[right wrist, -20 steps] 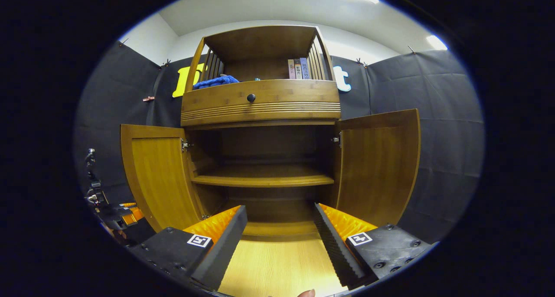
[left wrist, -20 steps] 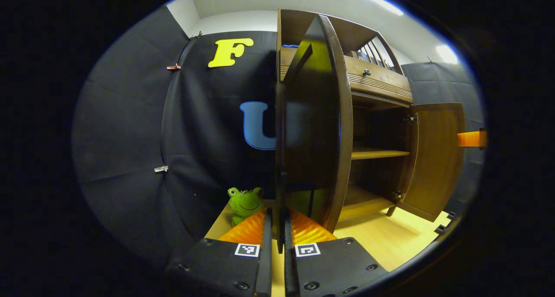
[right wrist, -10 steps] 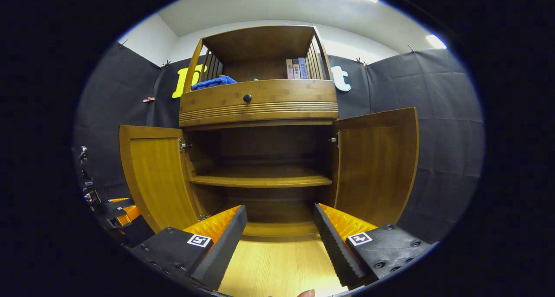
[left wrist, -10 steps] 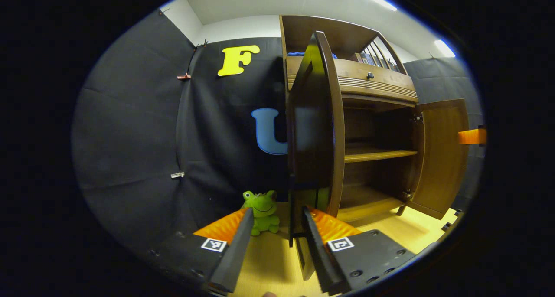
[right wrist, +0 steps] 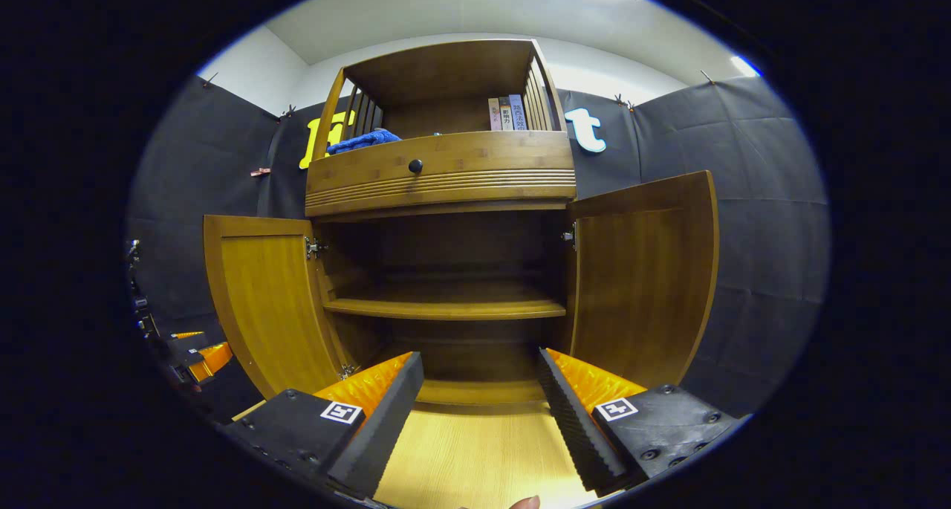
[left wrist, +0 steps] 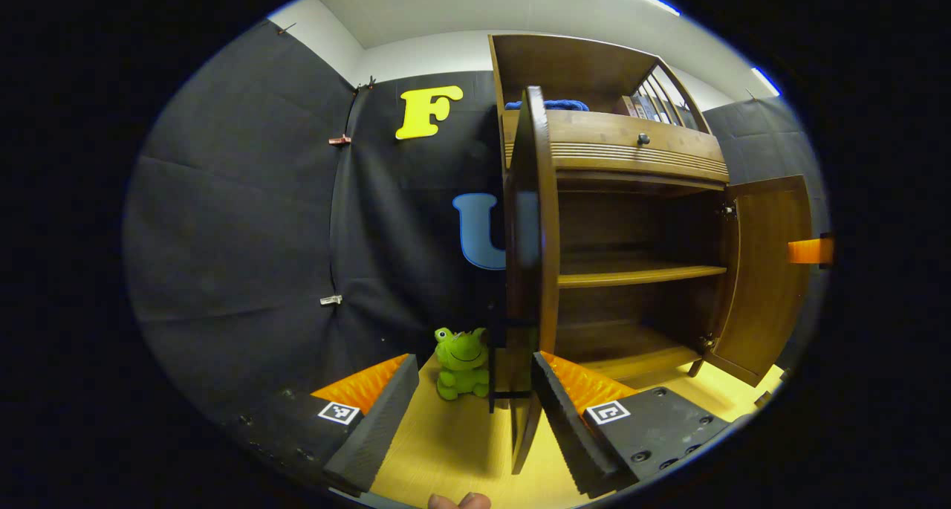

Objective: Open the right door of the double-door shoe cabinet with the right hand, and open the left door with the left hand.

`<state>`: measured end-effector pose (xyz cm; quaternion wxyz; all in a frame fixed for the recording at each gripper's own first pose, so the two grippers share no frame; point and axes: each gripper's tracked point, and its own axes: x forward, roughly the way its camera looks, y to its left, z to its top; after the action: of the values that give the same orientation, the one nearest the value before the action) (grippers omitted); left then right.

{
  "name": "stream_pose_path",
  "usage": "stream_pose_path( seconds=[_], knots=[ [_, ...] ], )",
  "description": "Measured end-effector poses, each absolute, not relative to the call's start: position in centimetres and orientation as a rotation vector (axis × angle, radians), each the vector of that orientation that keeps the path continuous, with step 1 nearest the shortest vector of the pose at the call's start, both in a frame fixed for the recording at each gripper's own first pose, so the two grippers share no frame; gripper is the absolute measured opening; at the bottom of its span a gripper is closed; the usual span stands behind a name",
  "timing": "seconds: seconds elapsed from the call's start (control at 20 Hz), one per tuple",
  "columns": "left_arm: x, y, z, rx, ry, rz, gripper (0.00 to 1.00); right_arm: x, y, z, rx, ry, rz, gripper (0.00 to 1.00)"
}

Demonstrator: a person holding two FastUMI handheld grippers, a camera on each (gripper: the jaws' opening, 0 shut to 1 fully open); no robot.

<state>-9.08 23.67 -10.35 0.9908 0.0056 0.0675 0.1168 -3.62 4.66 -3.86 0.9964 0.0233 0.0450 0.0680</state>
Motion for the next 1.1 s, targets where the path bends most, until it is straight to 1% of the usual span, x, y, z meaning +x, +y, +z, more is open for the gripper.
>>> stream_pose_path(
  seconds=[0.15,0.2,0.25,0.35,0.4,0.45,0.55,0.6,0.65,0.75,0.95,1.1],
  knots=[
    [-9.0,21.3,-9.1,0.011,0.115,0.223,0.95,-3.5,3.7,-4.0,0.053,0.1,0.15,0.95],
    [-8.9,20.4,-8.6,0.009,0.111,0.215,0.95,-3.5,3.3,-4.0,0.052,0.101,0.152,0.98],
    [-8.8,19.4,-8.2,0.006,0.106,0.209,0.95,-3.5,2.9,-3.9,0.051,0.098,0.153,0.95],
    [-8.3,17.5,-7.1,-0.008,0.087,0.19,0.95,-3.3,2.3,-3.7,0.051,0.092,0.155,0.95],
    [-8.1,16.5,-6.5,-0.016,0.078,0.179,0.92,-3.2,2.0,-3.6,0.049,0.089,0.155,0.95],
    [-7.7,15.5,-6.0,-0.021,0.075,0.177,0.95,-3.2,1.7,-3.5,0.048,0.086,0.155,0.95],
    [-7.1,13.8,-4.8,-0.032,0.058,0.171,0.95,-3.1,1.2,-3.3,0.046,0.079,0.153,0.95],
    [-6.7,12.8,-3.9,-0.038,0.043,0.162,0.92,-3.1,1.0,-3.2,0.048,0.075,0.151,0.95],
    [-7.0,12.2,-4.3,-0.042,0.029,0.149,0.92,-3.0,0.8,-3.2,0.049,0.072,0.151,0.95],
    [-6.3,10.7,-3.1,-0.037,0.006,0.132,0.92,-2.8,0.6,-3.2,0.045,0.069,0.153,0.95],
    [-5.1,8.1,-2.4,-0.029,0.019,0.125,0.92,-2.8,0.3,-2.8,0.041,0.052,0.16,0.95],
    [-4.5,6.2,-2.1,-0.026,0.018,0.127,0.95,-2.6,0.0,-2.7,0.034,0.044,0.165,0.95]
  ],
)
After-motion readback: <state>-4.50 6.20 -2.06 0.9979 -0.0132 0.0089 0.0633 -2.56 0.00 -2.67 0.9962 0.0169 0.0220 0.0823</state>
